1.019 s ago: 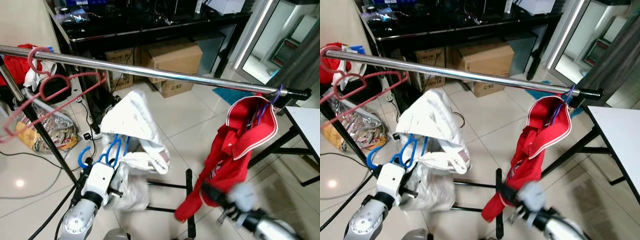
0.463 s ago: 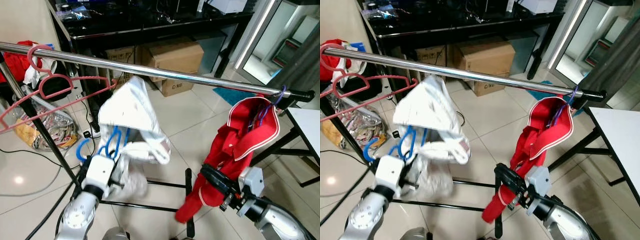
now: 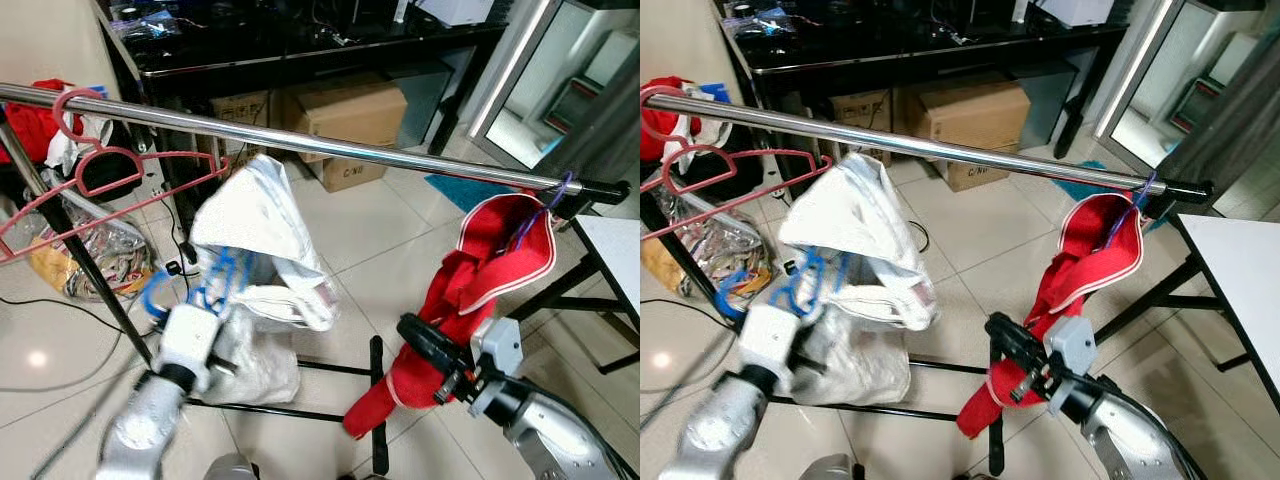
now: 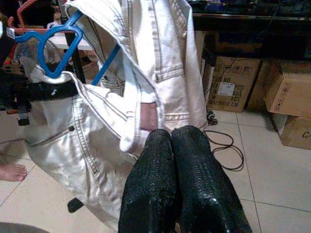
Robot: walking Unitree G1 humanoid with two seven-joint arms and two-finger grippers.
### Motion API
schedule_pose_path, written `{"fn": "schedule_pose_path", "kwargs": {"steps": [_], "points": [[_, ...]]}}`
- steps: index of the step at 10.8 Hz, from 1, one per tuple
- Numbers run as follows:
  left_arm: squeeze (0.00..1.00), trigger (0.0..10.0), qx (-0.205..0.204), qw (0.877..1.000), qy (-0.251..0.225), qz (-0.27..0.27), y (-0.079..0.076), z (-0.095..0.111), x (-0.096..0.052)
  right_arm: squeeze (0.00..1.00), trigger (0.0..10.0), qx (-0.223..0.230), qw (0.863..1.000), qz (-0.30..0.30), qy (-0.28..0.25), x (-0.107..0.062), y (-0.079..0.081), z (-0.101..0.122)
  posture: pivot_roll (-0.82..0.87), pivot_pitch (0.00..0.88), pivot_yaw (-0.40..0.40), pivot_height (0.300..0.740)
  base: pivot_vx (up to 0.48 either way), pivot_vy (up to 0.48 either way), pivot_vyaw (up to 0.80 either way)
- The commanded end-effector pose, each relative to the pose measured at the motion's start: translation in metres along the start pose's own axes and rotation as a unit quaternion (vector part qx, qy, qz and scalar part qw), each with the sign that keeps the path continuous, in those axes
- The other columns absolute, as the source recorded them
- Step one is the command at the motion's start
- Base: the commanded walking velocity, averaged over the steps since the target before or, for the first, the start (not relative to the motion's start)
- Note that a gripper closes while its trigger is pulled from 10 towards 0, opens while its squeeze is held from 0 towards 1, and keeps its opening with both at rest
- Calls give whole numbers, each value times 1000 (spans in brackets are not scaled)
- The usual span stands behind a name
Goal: Hang hanger
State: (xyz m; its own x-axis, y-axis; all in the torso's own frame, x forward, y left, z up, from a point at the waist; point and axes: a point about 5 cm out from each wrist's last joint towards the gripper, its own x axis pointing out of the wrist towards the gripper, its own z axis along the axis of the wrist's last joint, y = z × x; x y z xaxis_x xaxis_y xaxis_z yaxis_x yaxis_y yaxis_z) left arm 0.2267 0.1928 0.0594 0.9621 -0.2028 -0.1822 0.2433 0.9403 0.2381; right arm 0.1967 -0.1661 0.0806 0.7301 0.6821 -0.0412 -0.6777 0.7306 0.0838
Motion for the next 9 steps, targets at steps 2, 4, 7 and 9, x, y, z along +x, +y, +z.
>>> {"fn": "schedule_pose_path", "kwargs": {"steps": [2, 4, 7, 9], "points": [[0, 10000, 3, 999, -30, -42, 9, 21, 9, 0, 10000, -16, 1000, 2, -8, 8, -1, 12, 235, 60, -109, 740, 0, 0, 0], [0, 10000, 2, 995, 6, -104, 13, 16, 12, 0, 10000, -28, 999, 6, -17, 18, -2, 26, 227, 65, -111, 740, 0, 0, 0], [0, 10000, -3, 991, 17, -136, 21, 21, 15, 0, 10000, -44, 999, 8, -26, 26, -4, 39, 220, 71, -116, 740, 0, 0, 0], [0, 10000, 8, 990, 13, -142, 30, 29, 16, 0, 10000, -52, 998, 10, -31, 30, -6, 45, 223, 72, -121, 740, 0, 0, 0]]}}
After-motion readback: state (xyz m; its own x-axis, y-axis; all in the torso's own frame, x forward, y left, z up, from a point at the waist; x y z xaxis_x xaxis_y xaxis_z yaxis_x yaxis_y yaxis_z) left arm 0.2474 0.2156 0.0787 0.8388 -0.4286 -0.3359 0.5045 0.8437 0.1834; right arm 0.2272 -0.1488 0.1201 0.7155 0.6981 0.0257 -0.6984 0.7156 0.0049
